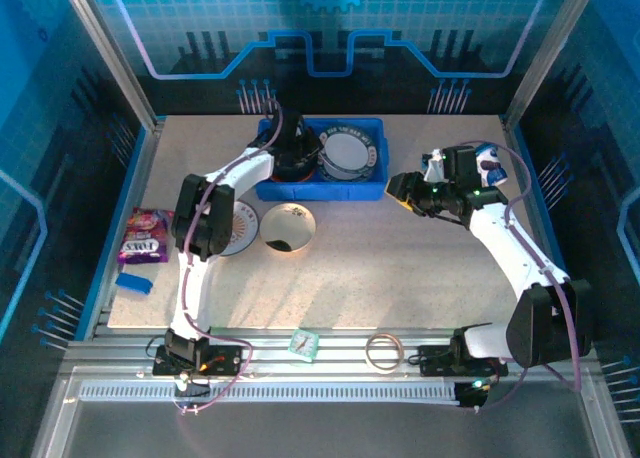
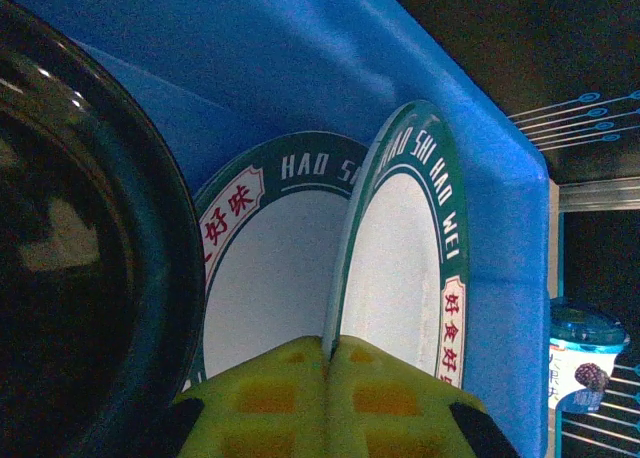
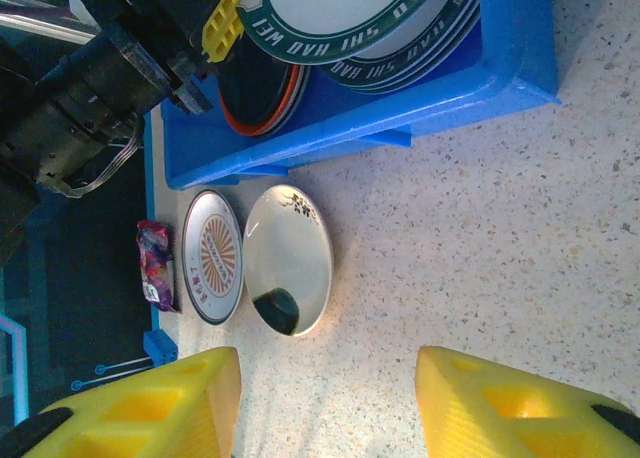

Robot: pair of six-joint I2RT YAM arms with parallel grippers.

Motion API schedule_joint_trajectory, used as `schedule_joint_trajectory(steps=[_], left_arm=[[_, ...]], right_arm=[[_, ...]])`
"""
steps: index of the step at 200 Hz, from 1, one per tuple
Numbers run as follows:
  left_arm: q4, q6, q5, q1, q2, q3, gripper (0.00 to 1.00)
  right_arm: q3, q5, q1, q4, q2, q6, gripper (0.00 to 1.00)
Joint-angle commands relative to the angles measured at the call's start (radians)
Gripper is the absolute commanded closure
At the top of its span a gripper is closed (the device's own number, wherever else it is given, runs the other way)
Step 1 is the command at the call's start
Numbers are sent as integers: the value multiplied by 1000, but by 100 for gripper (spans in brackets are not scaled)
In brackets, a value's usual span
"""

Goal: Place the plates into the plastic bin on the countertop

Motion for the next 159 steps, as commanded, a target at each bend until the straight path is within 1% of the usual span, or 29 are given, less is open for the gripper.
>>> schedule_joint_trajectory(steps=[1, 44, 94, 98, 105, 125, 144, 159], left_arm=[[-3, 6, 5, -26, 27, 66, 100], [-108, 26, -1, -30, 87, 166, 100], [-174, 42, -28, -36, 106, 203, 100], [-176, 42, -30, -36, 106, 204, 95], [-181, 43, -30, -36, 108, 207, 84], [-198, 47, -30, -37, 112, 221, 64], [-216, 53, -30, -37, 113, 239, 54], [-226, 58, -29, -37, 111, 253, 51]], right_arm=[[-6, -18, -16, 11, 5, -15, 50], [-12, -18, -16, 20, 12, -16, 50], [-22, -23, -15, 39, 13, -8, 50], [-23, -24, -16, 40, 15, -8, 50], [-23, -25, -17, 42, 15, -8, 50], [-25, -26, -16, 48, 16, -5, 50], [-24, -26, -15, 52, 16, -3, 50], [-25, -26, -13, 56, 15, -2, 50]])
